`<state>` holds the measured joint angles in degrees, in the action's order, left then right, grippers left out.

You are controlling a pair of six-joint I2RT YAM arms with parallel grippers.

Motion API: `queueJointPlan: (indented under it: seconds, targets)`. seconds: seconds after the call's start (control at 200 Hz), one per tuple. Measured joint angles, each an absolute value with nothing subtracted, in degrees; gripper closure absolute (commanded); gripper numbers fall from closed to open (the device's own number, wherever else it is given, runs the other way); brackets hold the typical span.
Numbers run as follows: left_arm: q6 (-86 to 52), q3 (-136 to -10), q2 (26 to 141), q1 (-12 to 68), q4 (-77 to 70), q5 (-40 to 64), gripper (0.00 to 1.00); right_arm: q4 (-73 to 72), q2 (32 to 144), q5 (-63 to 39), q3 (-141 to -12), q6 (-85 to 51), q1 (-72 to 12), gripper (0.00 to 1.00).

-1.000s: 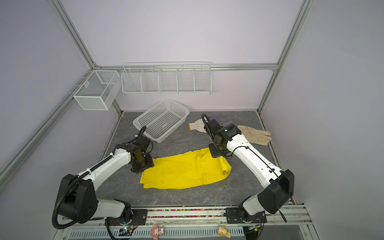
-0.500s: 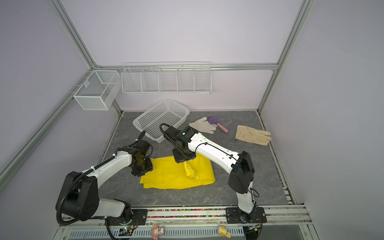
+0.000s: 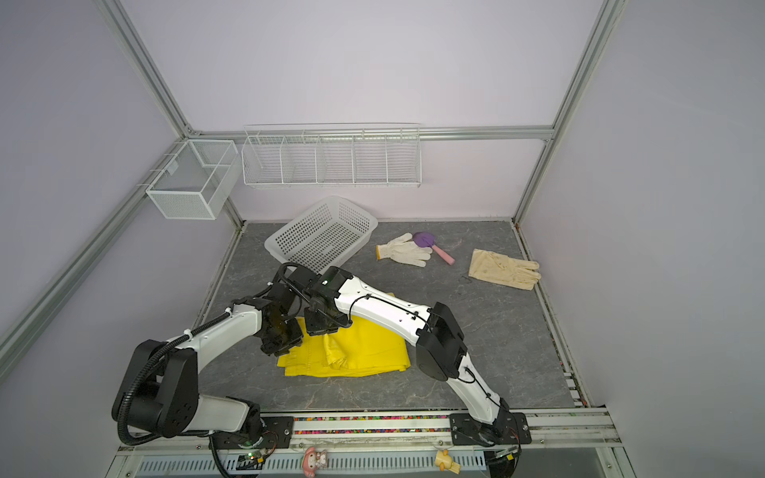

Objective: Fold and stack the trousers
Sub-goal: Fold the trousers at the center of the table.

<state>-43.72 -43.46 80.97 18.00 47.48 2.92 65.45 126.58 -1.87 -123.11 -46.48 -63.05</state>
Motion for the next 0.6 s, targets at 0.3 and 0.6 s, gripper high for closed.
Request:
queueJointPlan:
  seconds: [0.3, 0.6]
  targets:
    - [-44.95, -43.44, 73.54, 18.00, 50.35, 2.83, 0.63, 48.71, 127.63, -6.13, -118.61, -53.04, -62.81, 0.89]
    - [-45.63, -49.91, 65.95, 15.81, 60.38, -6.24, 0.60, 30.83, 127.39, -12.08, -107.79, -57.89, -62.72, 0.88]
